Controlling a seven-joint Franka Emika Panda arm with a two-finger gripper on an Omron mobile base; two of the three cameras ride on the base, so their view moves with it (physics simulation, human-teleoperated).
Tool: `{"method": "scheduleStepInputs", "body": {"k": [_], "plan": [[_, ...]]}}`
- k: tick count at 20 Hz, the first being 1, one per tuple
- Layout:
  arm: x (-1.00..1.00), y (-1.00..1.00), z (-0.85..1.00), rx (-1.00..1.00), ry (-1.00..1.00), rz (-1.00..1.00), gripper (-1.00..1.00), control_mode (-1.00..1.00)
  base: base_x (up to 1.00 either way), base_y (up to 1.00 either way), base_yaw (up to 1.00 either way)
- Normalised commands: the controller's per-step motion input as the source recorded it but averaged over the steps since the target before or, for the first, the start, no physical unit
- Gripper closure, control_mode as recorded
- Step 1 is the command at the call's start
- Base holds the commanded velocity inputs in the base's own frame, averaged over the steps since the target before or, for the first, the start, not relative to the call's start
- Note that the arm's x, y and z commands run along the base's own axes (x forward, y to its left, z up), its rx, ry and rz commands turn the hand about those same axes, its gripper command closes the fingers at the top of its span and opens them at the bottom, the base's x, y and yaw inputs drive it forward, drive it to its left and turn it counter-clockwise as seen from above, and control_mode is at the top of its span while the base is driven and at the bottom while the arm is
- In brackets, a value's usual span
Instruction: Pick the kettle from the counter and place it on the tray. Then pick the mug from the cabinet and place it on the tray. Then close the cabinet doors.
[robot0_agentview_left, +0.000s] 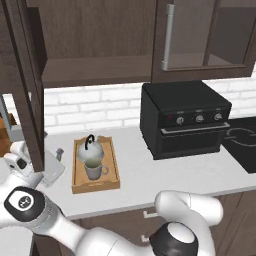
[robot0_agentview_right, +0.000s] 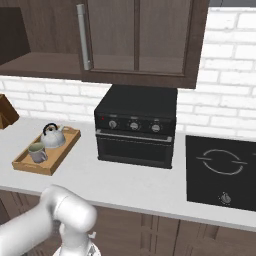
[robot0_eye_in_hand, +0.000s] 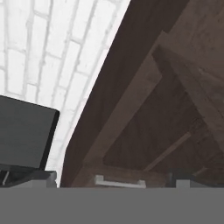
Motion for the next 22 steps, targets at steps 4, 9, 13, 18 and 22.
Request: {"method": "scheduleStepInputs", "body": {"k": [4, 9, 13, 18, 22], "plan": [[0.04, 0.52, 0.02, 0.00, 0.00, 0.00, -1.00, -1.00, 0.00, 0.00, 0.00], [0.00, 0.19, 0.37, 0.00, -0.04, -0.02, -1.00, -1.00, 0.00, 0.00, 0.00], [0.00, 0.01, 0.57, 0.00, -0.04, -0.07, -1.00, -1.00, 0.00, 0.00, 0.00], [0.00, -0.01, 0.47, 0.00, 0.00, -0.12, -1.00, -1.00, 0.00, 0.00, 0.00], [0.00, -0.29, 0.32, 0.01, 0.00, -0.14, -1.00, -1.00, 0.00, 0.00, 0.00]]}}
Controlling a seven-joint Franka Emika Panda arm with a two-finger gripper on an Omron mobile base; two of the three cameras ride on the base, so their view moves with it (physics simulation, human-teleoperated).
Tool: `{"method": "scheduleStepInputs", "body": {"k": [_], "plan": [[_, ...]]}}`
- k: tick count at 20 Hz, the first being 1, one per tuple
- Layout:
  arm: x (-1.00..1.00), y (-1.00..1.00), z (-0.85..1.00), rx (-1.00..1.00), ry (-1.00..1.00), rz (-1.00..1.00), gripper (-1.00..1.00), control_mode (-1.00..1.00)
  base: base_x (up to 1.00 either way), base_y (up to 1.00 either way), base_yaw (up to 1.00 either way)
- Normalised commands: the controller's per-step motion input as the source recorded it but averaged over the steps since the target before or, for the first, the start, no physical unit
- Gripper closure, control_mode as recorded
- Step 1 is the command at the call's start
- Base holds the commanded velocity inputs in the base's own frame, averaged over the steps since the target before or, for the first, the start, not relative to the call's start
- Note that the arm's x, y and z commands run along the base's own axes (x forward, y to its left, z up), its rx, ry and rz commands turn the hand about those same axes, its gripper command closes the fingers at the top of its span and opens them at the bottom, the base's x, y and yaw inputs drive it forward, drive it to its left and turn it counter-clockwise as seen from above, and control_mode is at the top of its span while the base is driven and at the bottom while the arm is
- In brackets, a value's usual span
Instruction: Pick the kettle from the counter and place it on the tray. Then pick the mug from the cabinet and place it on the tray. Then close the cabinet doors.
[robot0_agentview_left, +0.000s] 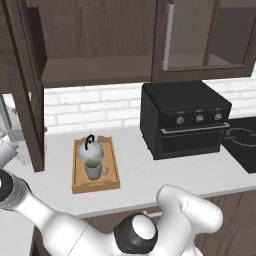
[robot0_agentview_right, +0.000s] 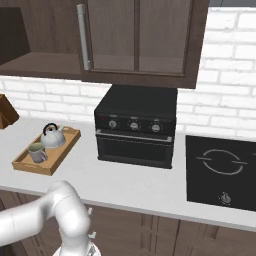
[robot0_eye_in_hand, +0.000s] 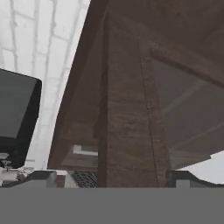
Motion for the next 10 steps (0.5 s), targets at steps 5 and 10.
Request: {"method": "scheduleStepInputs", "body": {"k": [5, 10], "plan": [[0.00, -0.63, 0.18, 0.10, 0.00, -0.10, -1.00, -1.00, 0.00, 0.00, 0.00], [0.01, -0.81, 0.12, 0.14, 0.00, -0.05, -1.00, -1.00, 0.00, 0.00, 0.00]]}}
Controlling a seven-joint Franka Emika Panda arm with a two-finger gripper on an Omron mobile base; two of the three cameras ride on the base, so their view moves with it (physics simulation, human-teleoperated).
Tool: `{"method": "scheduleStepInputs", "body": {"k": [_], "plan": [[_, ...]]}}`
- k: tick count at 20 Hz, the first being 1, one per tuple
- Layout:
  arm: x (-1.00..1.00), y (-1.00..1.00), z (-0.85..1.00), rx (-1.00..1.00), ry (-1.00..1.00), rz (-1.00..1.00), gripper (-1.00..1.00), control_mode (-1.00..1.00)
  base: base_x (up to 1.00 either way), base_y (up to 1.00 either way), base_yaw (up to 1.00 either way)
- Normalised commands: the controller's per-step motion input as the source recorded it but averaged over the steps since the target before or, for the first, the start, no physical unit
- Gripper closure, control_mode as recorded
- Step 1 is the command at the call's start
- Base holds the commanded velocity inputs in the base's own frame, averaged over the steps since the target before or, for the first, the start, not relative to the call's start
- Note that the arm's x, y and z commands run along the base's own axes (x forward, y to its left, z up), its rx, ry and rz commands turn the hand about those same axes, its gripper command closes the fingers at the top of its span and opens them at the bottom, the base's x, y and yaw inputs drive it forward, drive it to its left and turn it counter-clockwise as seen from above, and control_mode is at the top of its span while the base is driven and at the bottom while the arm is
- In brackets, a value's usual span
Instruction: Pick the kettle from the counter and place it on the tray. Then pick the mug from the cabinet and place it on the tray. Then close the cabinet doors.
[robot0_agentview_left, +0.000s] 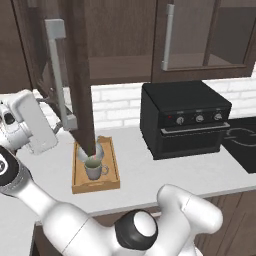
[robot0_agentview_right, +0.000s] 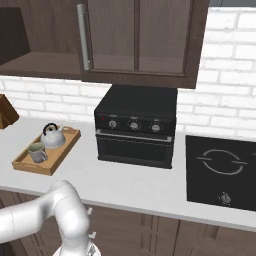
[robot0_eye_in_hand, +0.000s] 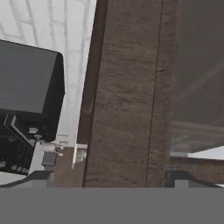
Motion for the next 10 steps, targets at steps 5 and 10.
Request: {"method": "scheduleStepInputs", "body": {"k": [5, 10], "plan": [[0.18, -0.85, 0.09, 0.16, 0.00, 0.00, -1.00, -1.00, 0.00, 0.00, 0.00], [0.32, -0.76, 0.00, 0.15, 0.00, 0.03, -1.00, -1.00, 0.00, 0.00, 0.00]]}}
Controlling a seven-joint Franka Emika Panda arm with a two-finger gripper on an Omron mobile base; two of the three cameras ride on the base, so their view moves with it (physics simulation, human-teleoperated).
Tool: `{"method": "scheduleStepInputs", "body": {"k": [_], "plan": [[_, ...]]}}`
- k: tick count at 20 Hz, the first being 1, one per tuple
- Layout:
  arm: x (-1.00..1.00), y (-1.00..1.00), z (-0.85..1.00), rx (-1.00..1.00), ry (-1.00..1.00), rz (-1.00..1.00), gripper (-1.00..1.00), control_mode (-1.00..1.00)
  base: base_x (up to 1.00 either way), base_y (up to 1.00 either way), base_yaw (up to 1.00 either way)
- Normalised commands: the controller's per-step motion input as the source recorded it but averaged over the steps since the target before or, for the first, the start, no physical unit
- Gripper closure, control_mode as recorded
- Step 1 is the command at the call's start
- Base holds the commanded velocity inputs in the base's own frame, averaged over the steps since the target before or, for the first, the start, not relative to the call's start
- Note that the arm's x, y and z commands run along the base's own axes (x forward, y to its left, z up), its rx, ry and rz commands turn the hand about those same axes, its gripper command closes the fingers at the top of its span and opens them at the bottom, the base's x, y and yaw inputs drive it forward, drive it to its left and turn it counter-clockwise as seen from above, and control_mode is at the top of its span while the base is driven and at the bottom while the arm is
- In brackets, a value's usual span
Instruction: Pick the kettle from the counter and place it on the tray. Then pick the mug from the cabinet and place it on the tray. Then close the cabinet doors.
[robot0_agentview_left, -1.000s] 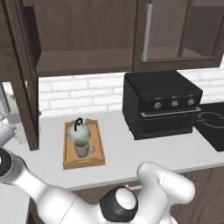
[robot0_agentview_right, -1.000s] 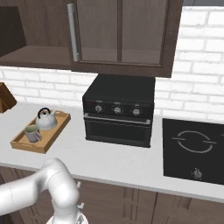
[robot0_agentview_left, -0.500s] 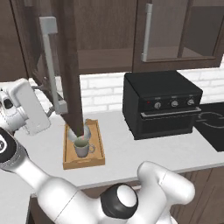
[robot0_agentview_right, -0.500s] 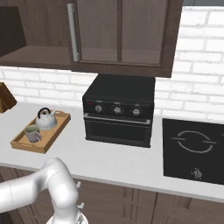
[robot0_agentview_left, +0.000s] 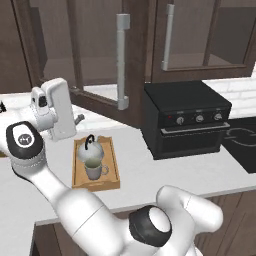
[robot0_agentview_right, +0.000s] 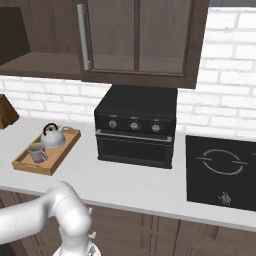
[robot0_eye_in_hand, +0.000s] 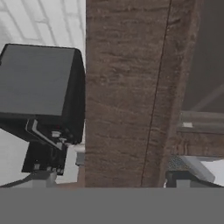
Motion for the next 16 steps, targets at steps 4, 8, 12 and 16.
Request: {"method": "scheduleStepInputs", "body": {"k": [4, 8, 12, 16], "plan": [[0.46, -0.66, 0.00, 0.15, 0.00, 0.11, -1.00, -1.00, 0.00, 0.00, 0.00], [0.48, -0.61, 0.00, 0.16, -0.02, 0.23, -1.00, -1.00, 0.00, 0.00, 0.00], [0.42, -0.62, 0.00, 0.16, -0.06, 0.33, -1.00, -1.00, 0.00, 0.00, 0.00], [0.47, -0.58, 0.00, 0.16, -0.06, 0.35, -1.00, -1.00, 0.00, 0.00, 0.00]]}}
